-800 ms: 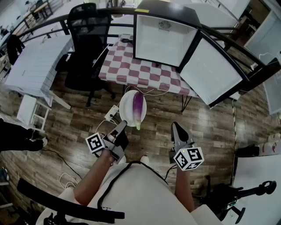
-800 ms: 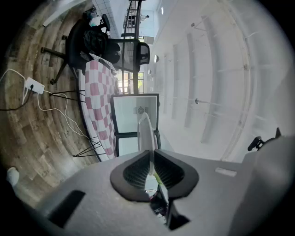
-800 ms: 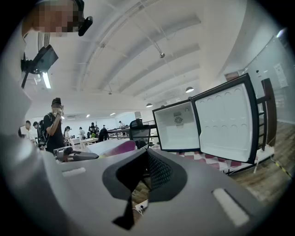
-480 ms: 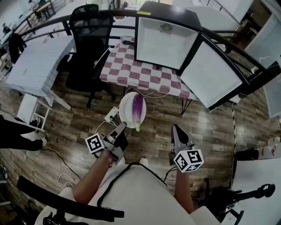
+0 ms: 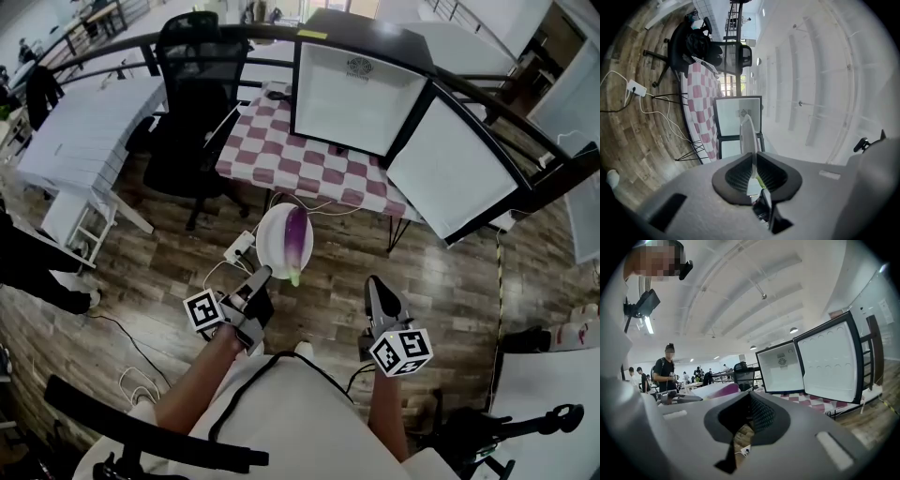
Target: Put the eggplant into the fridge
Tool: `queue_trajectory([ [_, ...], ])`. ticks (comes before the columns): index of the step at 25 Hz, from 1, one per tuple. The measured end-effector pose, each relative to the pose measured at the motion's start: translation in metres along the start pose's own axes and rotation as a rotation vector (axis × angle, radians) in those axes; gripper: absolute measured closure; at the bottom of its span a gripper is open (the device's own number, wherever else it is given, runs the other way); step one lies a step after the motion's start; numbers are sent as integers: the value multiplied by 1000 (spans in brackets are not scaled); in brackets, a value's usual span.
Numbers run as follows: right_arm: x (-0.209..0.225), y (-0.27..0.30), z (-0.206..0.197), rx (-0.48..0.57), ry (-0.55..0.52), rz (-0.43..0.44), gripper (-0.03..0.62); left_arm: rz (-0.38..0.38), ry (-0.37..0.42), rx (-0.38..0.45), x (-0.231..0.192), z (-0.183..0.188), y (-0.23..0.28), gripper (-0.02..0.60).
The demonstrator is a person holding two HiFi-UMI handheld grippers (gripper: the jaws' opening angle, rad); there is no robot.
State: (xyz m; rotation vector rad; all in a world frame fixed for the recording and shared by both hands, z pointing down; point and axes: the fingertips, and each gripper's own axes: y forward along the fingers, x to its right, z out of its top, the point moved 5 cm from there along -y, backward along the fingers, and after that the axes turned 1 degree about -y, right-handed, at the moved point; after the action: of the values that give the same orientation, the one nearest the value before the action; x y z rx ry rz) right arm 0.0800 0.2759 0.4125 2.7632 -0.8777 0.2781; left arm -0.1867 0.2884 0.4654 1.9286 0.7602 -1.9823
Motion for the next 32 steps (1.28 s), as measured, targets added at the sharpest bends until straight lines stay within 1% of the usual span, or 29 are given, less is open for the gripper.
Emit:
queue_trajectory([
  [9,20,-11,0,0,28,13,588,10,7,14,-2,-17,10,545],
  [16,40,-25,0,-13,30,47,588,17,17,37,-4,-40,20,545],
  [22,61,-40,-3,-22,23,82,588,24,29,60,-8,-69,26,545],
  [27,66,-45,-5,-31,22,103,588,45,29,68,-10,-80,25,543],
  [32,65,-50,-5,-38,10,114,588,35,36,70,-5,-84,27,543],
])
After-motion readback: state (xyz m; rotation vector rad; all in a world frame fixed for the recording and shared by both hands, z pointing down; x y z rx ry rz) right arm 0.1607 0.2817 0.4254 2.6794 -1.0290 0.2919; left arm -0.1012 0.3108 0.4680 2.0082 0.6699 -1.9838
